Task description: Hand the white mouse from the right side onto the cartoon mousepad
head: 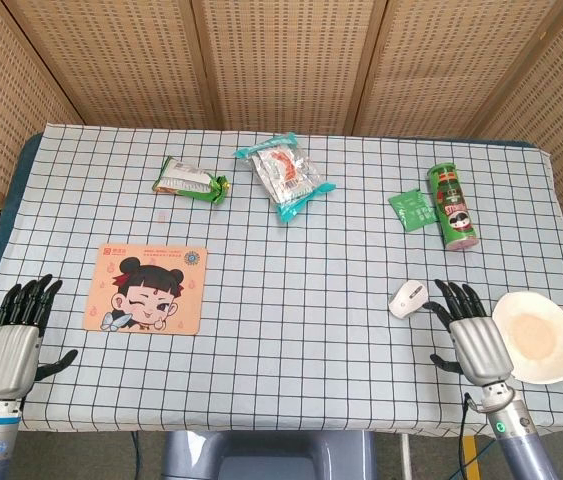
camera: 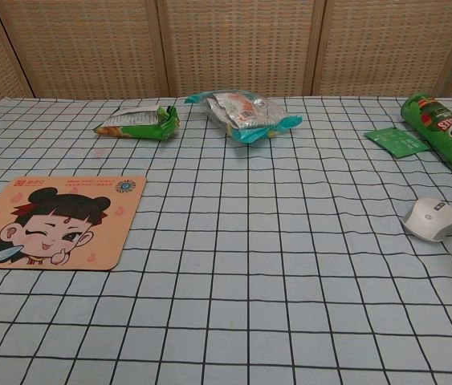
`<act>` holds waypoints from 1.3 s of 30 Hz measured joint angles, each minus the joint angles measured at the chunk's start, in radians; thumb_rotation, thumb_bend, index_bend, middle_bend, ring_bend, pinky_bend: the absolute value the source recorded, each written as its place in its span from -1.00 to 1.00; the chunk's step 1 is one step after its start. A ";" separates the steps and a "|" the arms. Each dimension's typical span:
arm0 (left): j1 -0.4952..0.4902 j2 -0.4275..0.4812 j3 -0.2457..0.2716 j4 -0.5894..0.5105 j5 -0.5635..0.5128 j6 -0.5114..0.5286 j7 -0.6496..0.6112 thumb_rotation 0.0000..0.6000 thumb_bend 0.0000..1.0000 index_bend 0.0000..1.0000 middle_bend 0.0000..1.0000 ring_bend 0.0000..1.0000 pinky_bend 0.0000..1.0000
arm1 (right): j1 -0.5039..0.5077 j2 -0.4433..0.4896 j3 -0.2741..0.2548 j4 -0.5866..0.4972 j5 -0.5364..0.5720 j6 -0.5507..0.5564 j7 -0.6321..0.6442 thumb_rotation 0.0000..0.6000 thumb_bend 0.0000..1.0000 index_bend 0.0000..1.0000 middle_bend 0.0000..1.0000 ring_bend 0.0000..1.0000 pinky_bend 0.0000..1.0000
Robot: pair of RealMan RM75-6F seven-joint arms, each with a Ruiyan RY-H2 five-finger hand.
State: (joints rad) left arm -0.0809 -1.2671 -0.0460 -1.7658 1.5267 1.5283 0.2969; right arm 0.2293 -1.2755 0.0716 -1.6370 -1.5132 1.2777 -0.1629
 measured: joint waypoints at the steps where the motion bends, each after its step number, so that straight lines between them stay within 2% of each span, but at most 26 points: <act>1: -0.001 0.000 -0.001 0.001 -0.003 -0.001 -0.001 1.00 -0.96 -1.00 -1.00 -1.00 -1.00 | 0.014 -0.004 0.005 0.006 0.010 -0.023 -0.004 1.00 -0.67 -0.38 -0.76 -0.98 -0.85; 9: -0.007 -0.002 -0.011 0.012 -0.029 -0.015 -0.007 1.00 -0.96 -1.00 -1.00 -1.00 -1.00 | 0.137 -0.059 0.056 0.103 0.119 -0.186 -0.051 1.00 -0.67 -0.39 -0.77 -0.98 -0.85; 17: -0.014 -0.007 -0.020 0.020 -0.052 -0.025 -0.002 1.00 -0.96 -1.00 -1.00 -1.00 -1.00 | 0.202 -0.081 0.062 0.183 0.163 -0.277 -0.074 1.00 -0.66 -0.52 -0.86 -0.98 -0.90; 24: -0.017 -0.015 -0.020 0.025 -0.057 -0.027 0.011 1.00 -0.96 -1.00 -1.00 -1.00 -1.00 | 0.236 -0.101 0.055 0.238 0.194 -0.330 -0.077 1.00 -0.66 -0.57 -0.91 -1.00 -0.95; 39: -0.023 -0.024 -0.027 0.037 -0.083 -0.033 0.017 1.00 -0.96 -1.00 -1.00 -1.00 -1.00 | 0.285 -0.166 0.041 0.363 0.210 -0.378 -0.044 1.00 -0.64 -0.42 -0.87 -1.00 -0.95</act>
State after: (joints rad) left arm -0.1035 -1.2908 -0.0725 -1.7290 1.4441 1.4952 0.3137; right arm 0.5145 -1.4412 0.1123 -1.2741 -1.3033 0.8995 -0.2065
